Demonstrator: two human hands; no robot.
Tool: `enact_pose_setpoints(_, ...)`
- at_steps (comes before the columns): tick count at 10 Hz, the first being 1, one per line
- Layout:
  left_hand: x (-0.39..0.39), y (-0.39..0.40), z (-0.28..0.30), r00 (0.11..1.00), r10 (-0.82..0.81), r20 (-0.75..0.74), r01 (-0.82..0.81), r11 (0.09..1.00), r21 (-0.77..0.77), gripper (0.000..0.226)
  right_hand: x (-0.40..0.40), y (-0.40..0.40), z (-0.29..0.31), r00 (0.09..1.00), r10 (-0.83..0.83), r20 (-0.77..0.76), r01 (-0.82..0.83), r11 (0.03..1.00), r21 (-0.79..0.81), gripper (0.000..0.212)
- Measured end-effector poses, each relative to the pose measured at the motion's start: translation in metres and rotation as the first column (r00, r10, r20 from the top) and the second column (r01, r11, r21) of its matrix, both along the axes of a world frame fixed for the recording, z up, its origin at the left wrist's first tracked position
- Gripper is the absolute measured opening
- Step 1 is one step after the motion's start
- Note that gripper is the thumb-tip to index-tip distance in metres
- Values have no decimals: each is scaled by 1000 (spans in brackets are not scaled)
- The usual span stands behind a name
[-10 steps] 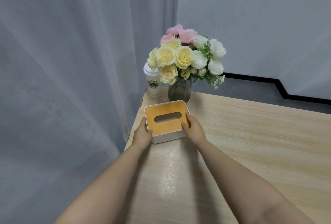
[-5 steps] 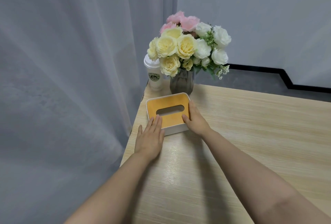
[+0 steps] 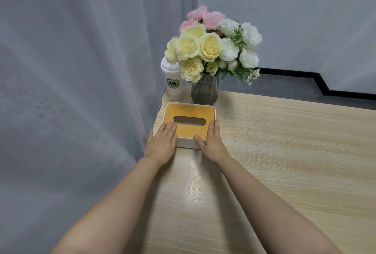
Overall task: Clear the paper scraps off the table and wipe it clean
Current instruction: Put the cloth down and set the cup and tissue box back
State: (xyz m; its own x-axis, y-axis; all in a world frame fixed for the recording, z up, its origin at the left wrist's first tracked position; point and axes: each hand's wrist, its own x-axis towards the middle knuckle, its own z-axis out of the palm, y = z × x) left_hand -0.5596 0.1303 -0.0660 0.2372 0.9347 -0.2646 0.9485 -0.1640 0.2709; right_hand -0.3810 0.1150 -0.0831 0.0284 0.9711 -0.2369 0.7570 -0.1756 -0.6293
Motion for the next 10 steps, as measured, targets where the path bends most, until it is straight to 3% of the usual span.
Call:
enact_pose_setpoints(1, 1, -1, -1, 1000, -3, -20, 4, 999, 45, 51, 10, -2, -4, 990, 38, 137, -49, 996, 75, 85)
enact_pose_setpoints(3, 1, 3, -5, 999, 28, -43, -27, 999, 22, 54, 14, 8, -3, 981, 115, 156, -124, 991, 49, 86)
enact_pose_setpoints(7, -2, 10, -7, 1000, 30, 0, -30, 999, 24, 55, 11, 16, -3, 979, 112, 172, -113, 994, -2, 86)
enact_pose_setpoints(10, 3, 4, -9, 998, 3, -58, 1, 998, 58, 54, 14, 8, 0, 925, 183, 334, -207, 978, 37, 68)
